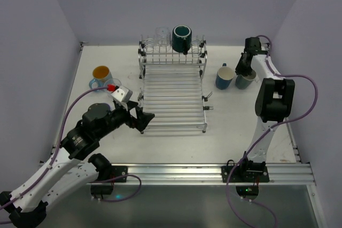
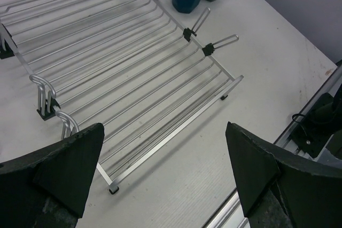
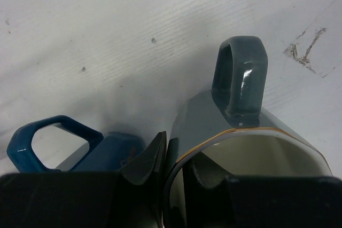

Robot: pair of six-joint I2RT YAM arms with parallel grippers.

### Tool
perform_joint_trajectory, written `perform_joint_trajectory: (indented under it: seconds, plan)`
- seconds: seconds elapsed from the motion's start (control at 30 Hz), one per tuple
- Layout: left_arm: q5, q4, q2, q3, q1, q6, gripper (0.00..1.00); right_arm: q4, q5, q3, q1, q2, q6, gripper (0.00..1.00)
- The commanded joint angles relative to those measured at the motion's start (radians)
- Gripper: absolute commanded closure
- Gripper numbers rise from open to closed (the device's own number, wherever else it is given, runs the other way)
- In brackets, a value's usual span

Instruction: Unload the cups from the dish rack

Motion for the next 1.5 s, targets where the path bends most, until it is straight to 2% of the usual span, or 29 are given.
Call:
perform_joint_trajectory:
  seconds: [0.0,0.03,0.07,0.17,0.2,0.3,0.33,0.47,0.6,0.77,0.8,0.83,0.93,1.1,1.27,1.47]
  plan:
    - [0.009,0.021,0.008,-0.011,0.011,0.024,0.0,0.012,0.025,0.06,-0.006,-0.002,-0.004,0.95]
    - [0.007,0.021,0.009,-0.011,0.011,0.024,0.0,0.009,0.028,0.061,-0.006,0.001,-0.005,0.89]
    - [0.003,0.02,0.011,-0.011,0.012,0.024,0.0,0.006,0.031,0.063,-0.006,0.002,-0.005,0.76]
    - [-0.013,0.02,0.024,-0.008,0.015,0.024,0.0,0.001,0.039,0.063,-0.006,-0.018,-0.001,0.55]
    - [-0.017,0.018,0.03,-0.007,0.018,0.026,0.0,0.003,0.04,0.061,-0.004,-0.03,0.004,0.44]
    - [-0.042,0.02,0.047,-0.002,0.02,0.026,0.0,0.003,0.03,0.052,-0.006,-0.099,0.021,0.31]
    - [-0.048,0.023,0.057,-0.001,0.02,0.024,0.0,0.018,0.016,0.034,-0.006,-0.122,0.027,0.23]
    - [-0.06,0.037,0.086,0.024,0.02,0.001,0.0,0.087,-0.013,-0.06,-0.006,-0.267,0.058,0.1]
    - [-0.076,0.04,0.133,0.088,0.018,-0.043,0.0,0.182,-0.052,-0.213,-0.004,-0.479,0.104,0.04]
    - [-0.154,0.069,0.244,0.249,0.018,-0.091,0.0,0.458,-0.209,-0.584,-0.004,-0.754,0.19,0.03]
    - [-0.162,0.078,0.267,0.277,0.018,-0.091,0.0,0.502,-0.269,-0.705,-0.004,-0.801,0.228,0.03]
    - [-0.169,0.095,0.32,0.306,0.018,-0.085,0.0,0.583,-0.292,-0.763,-0.001,-0.891,0.248,0.03]
    - [-0.237,0.124,0.444,0.439,0.018,-0.045,0.0,0.708,-0.361,-0.953,0.011,-1.017,0.308,0.03]
    - [-0.31,0.136,0.664,0.706,0.035,0.073,0.0,0.74,-0.414,-1.104,0.025,-1.217,0.317,0.04]
    - [-0.134,0.08,0.898,0.973,0.133,0.123,0.04,0.688,-0.435,-1.132,0.025,-1.312,0.27,0.04]
    - [-0.142,-0.002,1.07,1.145,0.172,0.144,0.04,0.714,-0.469,-1.157,0.025,-1.332,0.273,0.04]
